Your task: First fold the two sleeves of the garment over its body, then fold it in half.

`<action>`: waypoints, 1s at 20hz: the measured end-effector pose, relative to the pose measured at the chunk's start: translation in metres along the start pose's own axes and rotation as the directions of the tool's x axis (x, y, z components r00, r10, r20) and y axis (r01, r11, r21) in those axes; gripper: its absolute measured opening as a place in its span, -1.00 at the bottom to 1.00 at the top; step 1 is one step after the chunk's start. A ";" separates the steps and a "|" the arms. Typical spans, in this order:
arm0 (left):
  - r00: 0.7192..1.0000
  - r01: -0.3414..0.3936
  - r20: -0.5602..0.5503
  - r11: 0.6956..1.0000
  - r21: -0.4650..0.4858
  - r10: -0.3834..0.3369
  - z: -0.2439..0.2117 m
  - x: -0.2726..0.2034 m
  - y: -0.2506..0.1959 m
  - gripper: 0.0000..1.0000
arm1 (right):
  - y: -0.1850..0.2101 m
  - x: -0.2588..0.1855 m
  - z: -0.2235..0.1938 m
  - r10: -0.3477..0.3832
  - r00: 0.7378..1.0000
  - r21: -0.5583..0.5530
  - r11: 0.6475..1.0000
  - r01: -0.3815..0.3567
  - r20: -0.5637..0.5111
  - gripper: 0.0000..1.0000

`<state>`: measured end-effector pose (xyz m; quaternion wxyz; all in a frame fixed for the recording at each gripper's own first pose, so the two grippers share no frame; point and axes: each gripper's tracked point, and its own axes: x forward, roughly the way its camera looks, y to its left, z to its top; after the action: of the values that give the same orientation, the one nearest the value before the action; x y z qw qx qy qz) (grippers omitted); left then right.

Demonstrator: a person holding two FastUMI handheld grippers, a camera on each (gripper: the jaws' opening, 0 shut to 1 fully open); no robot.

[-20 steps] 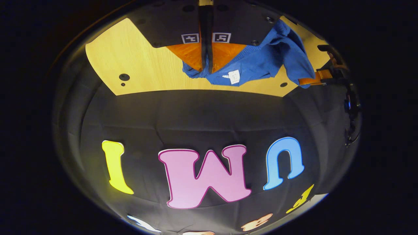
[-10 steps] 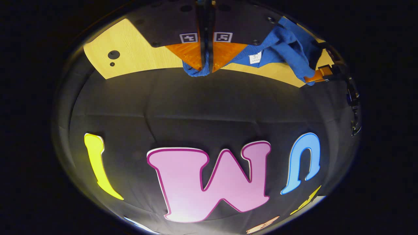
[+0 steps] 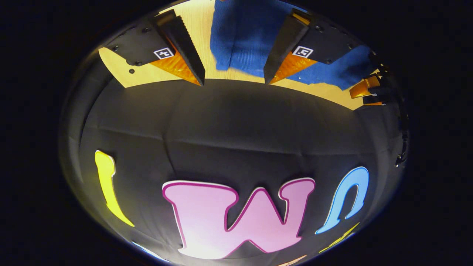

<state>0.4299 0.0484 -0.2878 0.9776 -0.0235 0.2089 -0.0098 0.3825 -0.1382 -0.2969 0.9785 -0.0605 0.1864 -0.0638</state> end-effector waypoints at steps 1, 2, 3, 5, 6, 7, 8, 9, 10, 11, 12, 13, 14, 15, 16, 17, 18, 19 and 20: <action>1.000 0.011 0.020 1.000 -0.001 -0.011 0.009 -0.008 -0.002 0.68 | -0.002 -0.007 0.003 -0.011 1.000 0.000 1.000 0.011 0.007 0.90; 0.999 0.021 0.031 1.000 0.004 -0.021 0.013 -0.015 -0.004 0.68 | -0.003 -0.015 0.004 -0.020 1.000 -0.003 1.000 0.020 0.010 1.00; 0.999 0.028 0.038 0.999 0.016 -0.029 0.017 -0.025 -0.006 0.68 | -0.002 -0.021 0.007 -0.029 0.999 -0.005 1.000 0.029 0.014 0.89; 0.998 0.045 0.046 0.999 0.027 -0.046 0.020 -0.046 -0.011 0.68 | -0.001 -0.041 0.011 -0.048 0.998 -0.018 0.999 0.049 0.030 0.89; 0.997 0.058 0.054 0.998 0.023 -0.059 0.022 -0.059 -0.018 0.68 | 0.000 -0.051 0.014 -0.054 0.998 -0.023 0.998 0.055 0.040 1.00; 0.996 0.072 0.059 0.997 0.016 -0.073 0.023 -0.073 -0.023 0.68 | 0.004 -0.064 0.017 -0.059 0.997 -0.023 0.998 0.060 0.049 1.00; 0.994 0.085 0.062 0.996 0.006 -0.085 0.025 -0.088 -0.026 0.68 | 0.007 -0.076 0.021 -0.064 0.996 -0.016 0.998 0.065 0.060 0.93; 0.993 0.092 0.072 0.996 -0.001 -0.092 0.027 -0.105 -0.026 0.68 | 0.010 -0.090 0.026 -0.072 0.995 -0.009 0.997 0.073 0.072 0.93; 0.992 0.098 0.083 0.995 -0.004 -0.097 0.031 -0.121 -0.026 0.68 | 0.014 -0.105 0.032 -0.082 0.993 -0.008 0.996 0.083 0.084 1.00; 0.990 0.098 0.098 0.995 0.001 -0.098 0.036 -0.140 -0.024 0.68 | 0.015 -0.122 0.040 -0.096 0.991 -0.014 0.995 0.098 0.098 1.00; 0.989 0.092 0.116 0.996 0.006 -0.092 0.040 -0.155 -0.021 0.68 | 0.017 -0.138 0.047 -0.107 0.988 -0.019 0.994 0.109 0.111 1.00; 0.985 0.082 0.153 0.997 0.009 -0.082 0.048 -0.171 -0.015 0.68 | 0.019 -0.154 0.056 -0.115 0.985 -0.026 0.993 0.119 0.126 1.00; 0.979 0.083 0.186 0.997 0.007 -0.082 0.056 -0.184 -0.011 0.65 | 0.022 -0.169 0.065 -0.117 0.982 -0.035 0.992 0.124 0.148 1.00; 0.975 0.087 0.203 0.996 -0.001 -0.085 0.059 -0.204 -0.009 0.64 | 0.026 -0.183 0.077 -0.114 0.977 -0.050 0.991 0.124 0.179 0.93; 0.974 0.089 0.209 0.996 -0.010 -0.085 0.064 -0.220 -0.005 0.63 | 0.028 -0.198 0.086 -0.114 0.973 -0.064 0.990 0.129 0.199 0.92; 0.973 0.086 0.216 0.996 -0.021 -0.079 0.067 -0.236 -0.001 0.63 | 0.028 -0.214 0.092 -0.120 0.970 -0.074 0.988 0.138 0.211 0.92; 0.972 0.082 0.223 0.996 -0.031 -0.073 0.070 -0.251 0.003 0.63 | 0.030 -0.227 0.096 -0.121 0.969 -0.079 0.987 0.141 0.216 0.98; 0.970 0.081 0.232 0.996 -0.038 -0.070 0.074 -0.267 0.006 0.63 | 0.033 -0.241 0.099 -0.121 0.969 -0.076 0.987 0.139 0.214 0.98; 0.969 0.080 0.236 0.996 -0.036 -0.070 0.076 -0.282 0.006 0.63 | 0.035 -0.252 0.101 -0.118 0.971 -0.069 0.988 0.135 0.209 0.98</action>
<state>0.2037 0.0660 -0.1044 0.9936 -0.0545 0.0912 -0.0391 0.1912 -0.0568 -0.1184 0.9830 -0.1191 0.0834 -0.1118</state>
